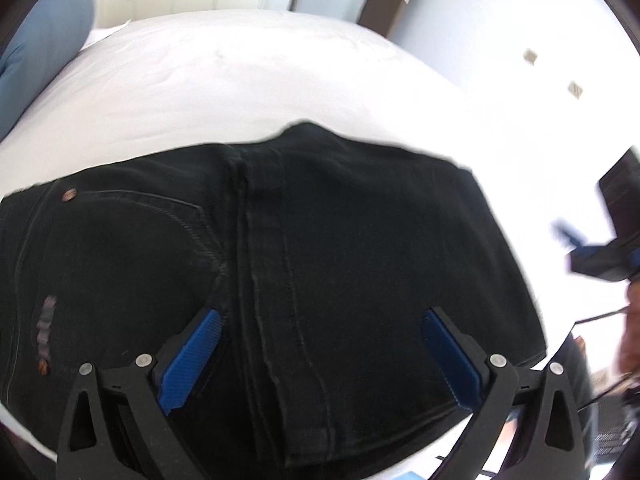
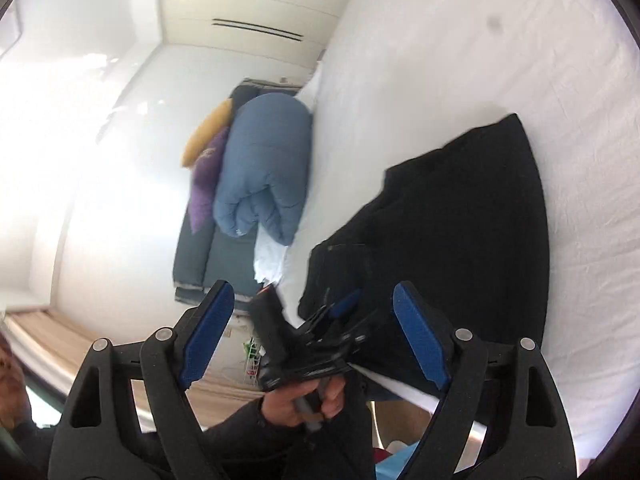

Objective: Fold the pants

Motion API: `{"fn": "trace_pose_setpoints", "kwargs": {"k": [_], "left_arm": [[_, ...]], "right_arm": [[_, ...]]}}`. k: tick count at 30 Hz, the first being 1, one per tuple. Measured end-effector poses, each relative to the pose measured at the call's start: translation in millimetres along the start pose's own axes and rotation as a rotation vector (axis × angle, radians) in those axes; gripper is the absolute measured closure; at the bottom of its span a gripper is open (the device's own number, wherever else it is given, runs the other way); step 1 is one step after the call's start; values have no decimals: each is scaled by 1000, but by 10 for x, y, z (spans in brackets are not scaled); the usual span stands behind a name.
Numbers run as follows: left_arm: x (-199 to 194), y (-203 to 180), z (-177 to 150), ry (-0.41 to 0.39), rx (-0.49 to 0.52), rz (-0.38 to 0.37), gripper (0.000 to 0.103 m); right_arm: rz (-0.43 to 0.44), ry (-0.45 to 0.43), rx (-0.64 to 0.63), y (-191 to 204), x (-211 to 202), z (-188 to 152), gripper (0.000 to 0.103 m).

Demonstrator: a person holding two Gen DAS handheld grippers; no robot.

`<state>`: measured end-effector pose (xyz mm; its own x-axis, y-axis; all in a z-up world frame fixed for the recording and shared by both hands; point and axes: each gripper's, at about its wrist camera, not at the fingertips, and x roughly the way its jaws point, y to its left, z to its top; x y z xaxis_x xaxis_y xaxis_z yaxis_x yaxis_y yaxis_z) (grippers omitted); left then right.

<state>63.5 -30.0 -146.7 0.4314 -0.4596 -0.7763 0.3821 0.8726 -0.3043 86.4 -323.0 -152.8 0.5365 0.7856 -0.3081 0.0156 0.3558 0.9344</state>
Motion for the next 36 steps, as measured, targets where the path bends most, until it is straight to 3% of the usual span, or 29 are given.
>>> {"fn": "trace_pose_setpoints", "kwargs": {"k": [2,3,4,7,13,15,17,19,20,25,31,33,36], "left_arm": [[-290,162,-33,-79,-82,-19,1],[-460,253,-73,-117,-132,-29,1],[-610,380,-117,-147,-187,-37,1],[-1015,884,-305,-231,-355,-24,1],[-1551,1845,-755,-390,-707,27,1],[-1540,2069,-798,-395,-777,43,1],[-1439,2172,-841,-382,-815,22,1],[-1300,2217,-911,-346,-841,14,0],[-1230,2239,-927,-320,-857,14,0],[-1021,2292,-900,-288,-892,-53,0],[-999,2407,-839,-304,-918,-117,1],[-996,2435,-802,-302,-919,-136,5],[-912,2519,-828,-302,-966,-184,22]], "right_arm": [[-113,45,117,-373,241,57,21],[-201,86,158,-574,374,17,30],[-244,61,118,-604,396,-25,31],[-249,43,50,-389,350,-107,30],[39,-1,16,43,103,-199,28],[70,16,48,3,194,-204,28],[-16,48,103,-172,241,-225,28],[-146,108,172,-441,313,-299,36],[-175,89,152,-441,303,-315,38],[-98,90,130,-232,99,-400,37],[34,61,105,-26,56,-405,37],[60,70,90,36,80,-395,37],[90,89,87,191,226,-352,37]]}}
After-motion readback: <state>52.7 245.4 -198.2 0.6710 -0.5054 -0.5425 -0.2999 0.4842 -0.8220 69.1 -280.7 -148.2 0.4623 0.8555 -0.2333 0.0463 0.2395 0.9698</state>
